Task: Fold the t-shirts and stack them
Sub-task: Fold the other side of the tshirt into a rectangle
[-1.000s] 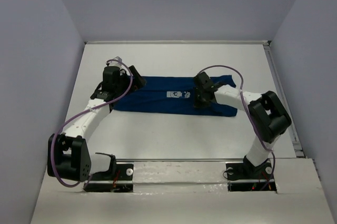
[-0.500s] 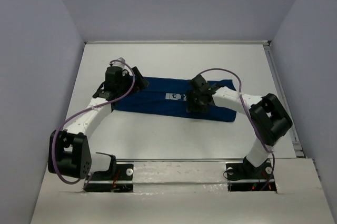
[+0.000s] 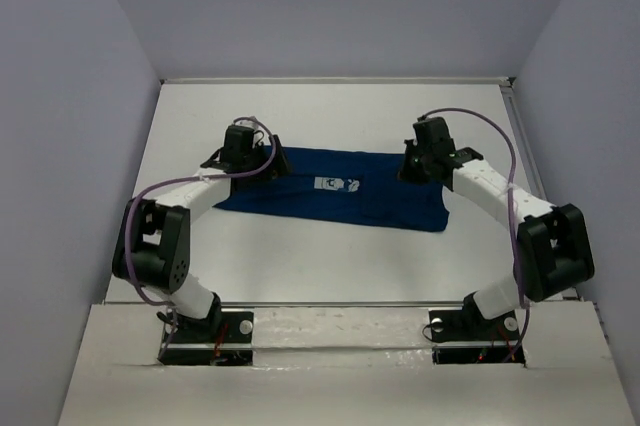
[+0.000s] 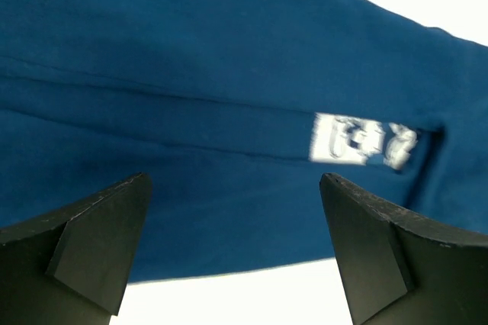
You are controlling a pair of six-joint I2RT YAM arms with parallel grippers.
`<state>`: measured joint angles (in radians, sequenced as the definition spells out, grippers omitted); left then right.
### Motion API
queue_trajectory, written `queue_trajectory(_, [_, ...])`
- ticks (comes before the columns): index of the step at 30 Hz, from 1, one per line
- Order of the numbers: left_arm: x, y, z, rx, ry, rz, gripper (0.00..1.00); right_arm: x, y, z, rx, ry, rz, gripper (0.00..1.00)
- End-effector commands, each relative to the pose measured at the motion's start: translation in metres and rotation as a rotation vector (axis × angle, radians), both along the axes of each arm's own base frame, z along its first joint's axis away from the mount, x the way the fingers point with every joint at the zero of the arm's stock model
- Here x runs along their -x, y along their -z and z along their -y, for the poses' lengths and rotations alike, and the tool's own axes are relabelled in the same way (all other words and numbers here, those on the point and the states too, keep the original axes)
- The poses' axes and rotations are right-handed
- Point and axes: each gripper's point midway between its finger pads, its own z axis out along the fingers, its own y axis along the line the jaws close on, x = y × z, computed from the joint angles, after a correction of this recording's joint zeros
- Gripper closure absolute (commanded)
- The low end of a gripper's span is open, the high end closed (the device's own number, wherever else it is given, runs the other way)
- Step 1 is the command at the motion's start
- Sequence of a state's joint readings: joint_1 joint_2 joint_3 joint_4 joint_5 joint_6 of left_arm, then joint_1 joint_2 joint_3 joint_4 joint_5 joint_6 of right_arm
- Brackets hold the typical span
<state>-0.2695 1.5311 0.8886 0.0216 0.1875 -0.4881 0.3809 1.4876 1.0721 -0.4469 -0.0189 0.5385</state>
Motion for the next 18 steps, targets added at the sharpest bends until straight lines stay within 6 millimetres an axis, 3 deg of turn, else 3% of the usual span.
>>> queue_trajectory(1, [-0.036, -0.009, -0.009, -0.029, -0.035, 0.058, 0.05, 0.004, 0.053, 0.005, -0.012, 0.005, -0.08, 1.0])
queue_trajectory(3, [-0.042, 0.001, -0.016, -0.005, -0.06, 0.033, 0.05, 0.008, 0.063, 0.011, -0.029, 0.06, -0.088, 1.0])
queue_trajectory(4, [-0.048, 0.006, -0.028, 0.005, -0.094, 0.022, 0.05, 0.021, 0.08, 0.022, -0.017, 0.096, -0.129, 1.0])
queue_trajectory(6, [-0.054, 0.013, -0.039, 0.006, -0.119, 0.006, 0.05, 0.03, 0.091, 0.037, -0.01, 0.164, -0.146, 1.0])
queue_trajectory(7, [-0.057, 0.021, -0.052, 0.0, -0.146, -0.015, 0.05, 0.045, 0.104, 0.043, 0.003, 0.177, -0.179, 1.0])
queue_trajectory(11, [-0.065, 0.033, -0.08, -0.001, -0.213, -0.044, 0.05, 0.061, 0.115, 0.059, 0.017, 0.234, -0.19, 1.0])
queue_trajectory(16, [-0.063, 0.046, -0.096, 0.003, -0.264, -0.087, 0.05, 0.063, 0.105, 0.07, 0.026, 0.272, -0.168, 0.98])
queue_trajectory(18, [-0.06, 0.046, -0.094, 0.014, -0.263, -0.093, 0.05, 0.059, 0.089, 0.066, 0.012, 0.243, -0.149, 0.78])
